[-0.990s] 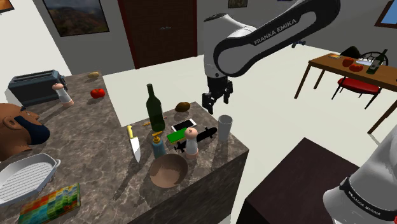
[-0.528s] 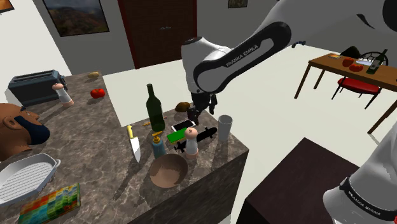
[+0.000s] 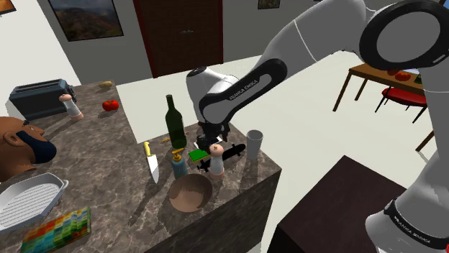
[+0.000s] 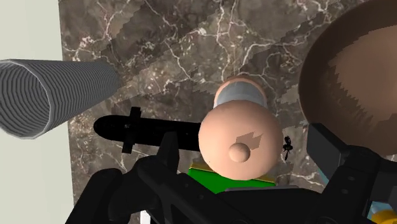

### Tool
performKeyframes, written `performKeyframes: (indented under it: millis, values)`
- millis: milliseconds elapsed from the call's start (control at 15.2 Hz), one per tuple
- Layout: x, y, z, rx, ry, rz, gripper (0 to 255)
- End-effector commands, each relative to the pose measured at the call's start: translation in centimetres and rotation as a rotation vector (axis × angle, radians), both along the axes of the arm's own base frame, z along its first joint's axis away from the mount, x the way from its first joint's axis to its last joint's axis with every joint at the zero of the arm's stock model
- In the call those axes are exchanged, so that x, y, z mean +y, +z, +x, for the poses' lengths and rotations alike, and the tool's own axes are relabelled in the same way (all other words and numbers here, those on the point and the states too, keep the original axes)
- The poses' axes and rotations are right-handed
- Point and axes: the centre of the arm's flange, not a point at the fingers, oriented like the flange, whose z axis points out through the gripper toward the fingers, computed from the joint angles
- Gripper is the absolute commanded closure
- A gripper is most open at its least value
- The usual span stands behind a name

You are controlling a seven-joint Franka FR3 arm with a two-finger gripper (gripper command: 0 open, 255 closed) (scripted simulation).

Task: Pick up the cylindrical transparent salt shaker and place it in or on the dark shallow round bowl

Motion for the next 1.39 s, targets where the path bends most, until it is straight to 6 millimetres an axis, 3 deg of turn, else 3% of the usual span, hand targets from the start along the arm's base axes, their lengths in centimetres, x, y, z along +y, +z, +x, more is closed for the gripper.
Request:
performKeyframes:
  millis: [0, 330, 858, 924, 1320]
  values:
    - [0.2, -1.1, 0.0, 0.0, 0.0, 0.0, 0]
    - [-0.2, -3.5, -0.2, 0.0, 0.0, 0.0, 0]
    - [-0.2, -3.5, -0.2, 0.001, 0.0, 0.0, 0]
    - [-0.2, -3.5, -0.2, 0.001, 0.0, 0.0, 255]
    - [-0.2, -3.5, -0.2, 0.001, 0.0, 0.0, 255]
